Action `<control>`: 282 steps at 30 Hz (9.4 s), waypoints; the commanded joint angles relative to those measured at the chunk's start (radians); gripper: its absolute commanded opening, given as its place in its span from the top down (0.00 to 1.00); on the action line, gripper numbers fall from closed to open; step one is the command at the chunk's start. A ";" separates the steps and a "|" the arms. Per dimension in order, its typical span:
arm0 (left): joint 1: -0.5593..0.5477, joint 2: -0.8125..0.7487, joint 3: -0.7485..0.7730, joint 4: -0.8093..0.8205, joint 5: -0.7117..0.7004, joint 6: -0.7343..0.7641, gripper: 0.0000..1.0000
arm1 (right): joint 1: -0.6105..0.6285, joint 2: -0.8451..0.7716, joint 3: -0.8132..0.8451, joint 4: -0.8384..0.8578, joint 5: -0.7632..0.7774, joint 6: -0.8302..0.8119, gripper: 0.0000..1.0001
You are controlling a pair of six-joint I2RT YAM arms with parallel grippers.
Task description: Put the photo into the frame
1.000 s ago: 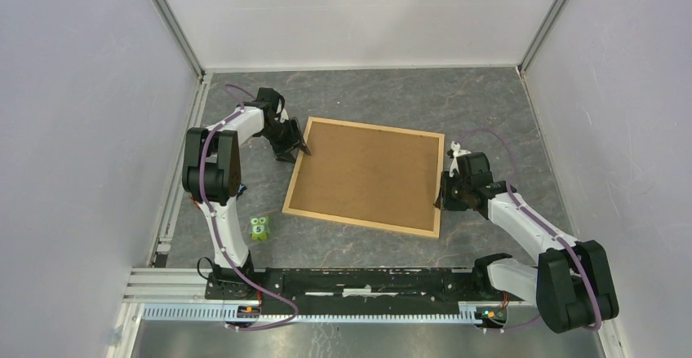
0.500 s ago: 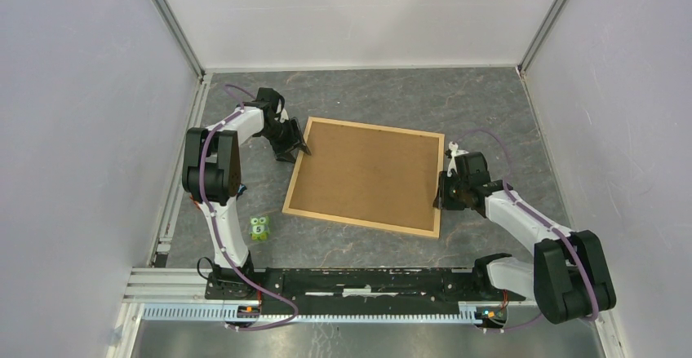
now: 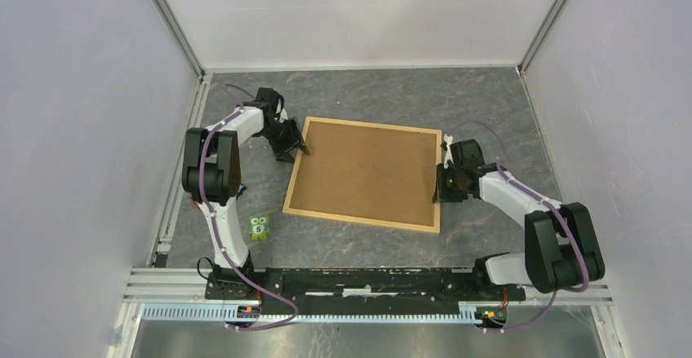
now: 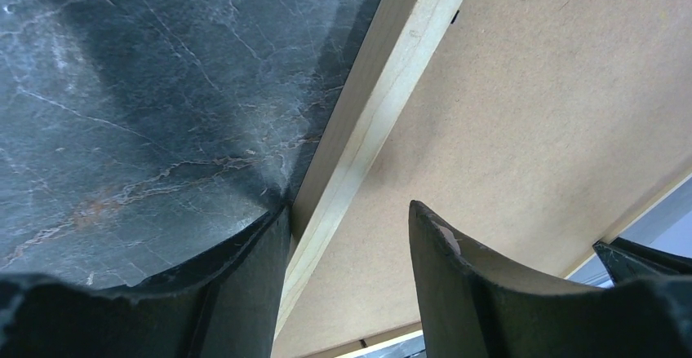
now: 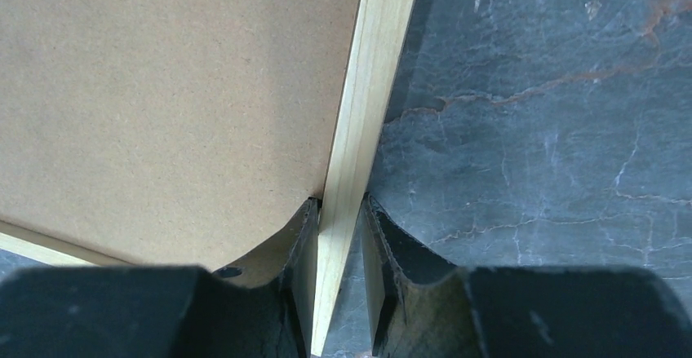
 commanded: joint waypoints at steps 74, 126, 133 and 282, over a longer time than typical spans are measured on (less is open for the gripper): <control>-0.026 -0.342 -0.076 0.050 0.007 -0.147 0.00 | -0.206 0.247 0.438 -0.005 -0.069 -0.081 0.24; 0.006 0.067 0.068 0.020 -0.027 -0.064 0.19 | -0.178 0.589 0.573 -0.097 0.014 -0.103 0.67; 0.004 0.068 0.066 0.021 -0.026 -0.064 0.19 | -0.169 0.615 0.536 -0.073 0.037 -0.086 0.68; -0.007 0.084 0.071 0.012 -0.010 -0.057 0.19 | -0.097 0.730 0.704 -0.157 0.180 -0.154 0.66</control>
